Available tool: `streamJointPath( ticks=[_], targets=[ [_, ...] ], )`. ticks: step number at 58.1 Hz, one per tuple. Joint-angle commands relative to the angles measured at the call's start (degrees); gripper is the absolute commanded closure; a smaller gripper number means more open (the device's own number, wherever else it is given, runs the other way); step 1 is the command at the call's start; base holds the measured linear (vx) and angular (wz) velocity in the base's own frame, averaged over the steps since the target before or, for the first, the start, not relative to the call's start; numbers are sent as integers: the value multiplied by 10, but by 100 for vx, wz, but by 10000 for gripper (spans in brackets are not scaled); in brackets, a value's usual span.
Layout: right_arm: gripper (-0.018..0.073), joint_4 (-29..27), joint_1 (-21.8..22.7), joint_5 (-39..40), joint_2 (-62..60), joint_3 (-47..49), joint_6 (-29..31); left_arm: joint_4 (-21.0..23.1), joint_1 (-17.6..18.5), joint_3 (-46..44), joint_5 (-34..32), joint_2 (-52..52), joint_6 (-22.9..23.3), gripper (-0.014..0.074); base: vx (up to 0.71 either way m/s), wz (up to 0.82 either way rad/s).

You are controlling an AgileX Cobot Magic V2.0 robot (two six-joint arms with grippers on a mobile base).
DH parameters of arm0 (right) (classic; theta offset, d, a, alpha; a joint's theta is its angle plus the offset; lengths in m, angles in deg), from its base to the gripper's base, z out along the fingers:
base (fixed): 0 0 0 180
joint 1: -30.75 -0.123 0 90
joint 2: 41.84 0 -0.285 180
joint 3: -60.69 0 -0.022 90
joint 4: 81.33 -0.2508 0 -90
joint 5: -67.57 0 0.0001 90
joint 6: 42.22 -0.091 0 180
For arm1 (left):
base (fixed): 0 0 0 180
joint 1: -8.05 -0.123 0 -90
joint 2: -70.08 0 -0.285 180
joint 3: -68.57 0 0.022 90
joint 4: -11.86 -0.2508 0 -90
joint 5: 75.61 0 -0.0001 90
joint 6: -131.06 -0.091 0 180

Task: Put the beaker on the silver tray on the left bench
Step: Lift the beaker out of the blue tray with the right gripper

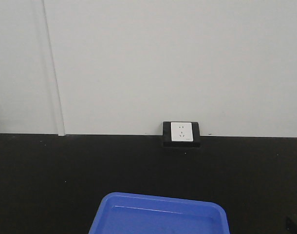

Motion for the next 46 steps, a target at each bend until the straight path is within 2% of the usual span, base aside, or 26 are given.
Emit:
streamJointPath(
  ticks=[1,46],
  targets=[
    [567,15,2,37,0,18,3,1,3,16,-44,9,1,595,0,0],
    [567,15,2,37,1,18,3,1,3,16,-44,9,1,595,-1,0]
  ],
)
